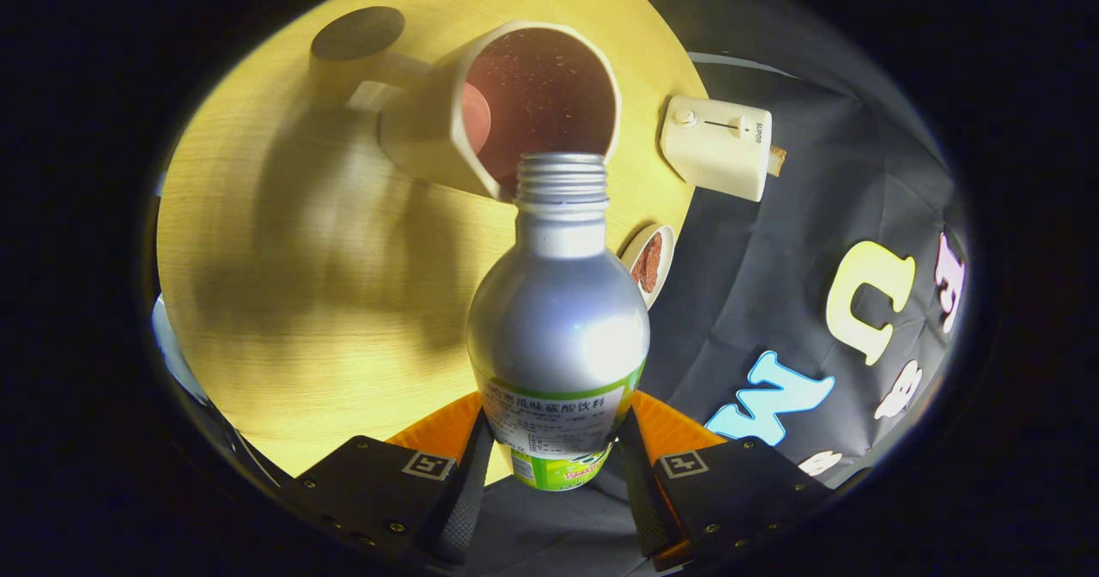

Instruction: Take the bottle from table, then pour the juice into the cup, finally place the bottle on the coaster

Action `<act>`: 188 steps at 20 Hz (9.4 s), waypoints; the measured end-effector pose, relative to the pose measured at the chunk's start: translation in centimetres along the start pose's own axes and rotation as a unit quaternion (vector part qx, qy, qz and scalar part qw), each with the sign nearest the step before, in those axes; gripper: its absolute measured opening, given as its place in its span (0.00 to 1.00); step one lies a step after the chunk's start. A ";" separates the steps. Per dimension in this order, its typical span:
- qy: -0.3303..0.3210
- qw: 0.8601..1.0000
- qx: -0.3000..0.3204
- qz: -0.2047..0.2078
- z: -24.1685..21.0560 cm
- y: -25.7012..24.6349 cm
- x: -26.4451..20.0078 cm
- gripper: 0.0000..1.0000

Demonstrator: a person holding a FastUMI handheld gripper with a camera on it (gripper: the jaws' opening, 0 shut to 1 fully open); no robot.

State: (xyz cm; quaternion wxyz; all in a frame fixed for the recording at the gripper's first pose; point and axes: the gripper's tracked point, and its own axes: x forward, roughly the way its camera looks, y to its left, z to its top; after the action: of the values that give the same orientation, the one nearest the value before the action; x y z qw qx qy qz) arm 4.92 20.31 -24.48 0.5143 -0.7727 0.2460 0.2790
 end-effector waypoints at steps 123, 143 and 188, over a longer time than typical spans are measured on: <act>0.015 0.998 -0.021 0.055 0.2 -2.1 -1.6 0.72; -0.131 0.938 0.299 0.118 0.9 2.8 0.1 0.72; -0.340 0.702 0.617 0.101 3.3 -5.0 9.7 0.73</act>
State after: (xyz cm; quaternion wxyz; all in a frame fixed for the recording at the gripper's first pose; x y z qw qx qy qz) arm 14.65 24.22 -28.88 0.8934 -0.1057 0.2481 0.3594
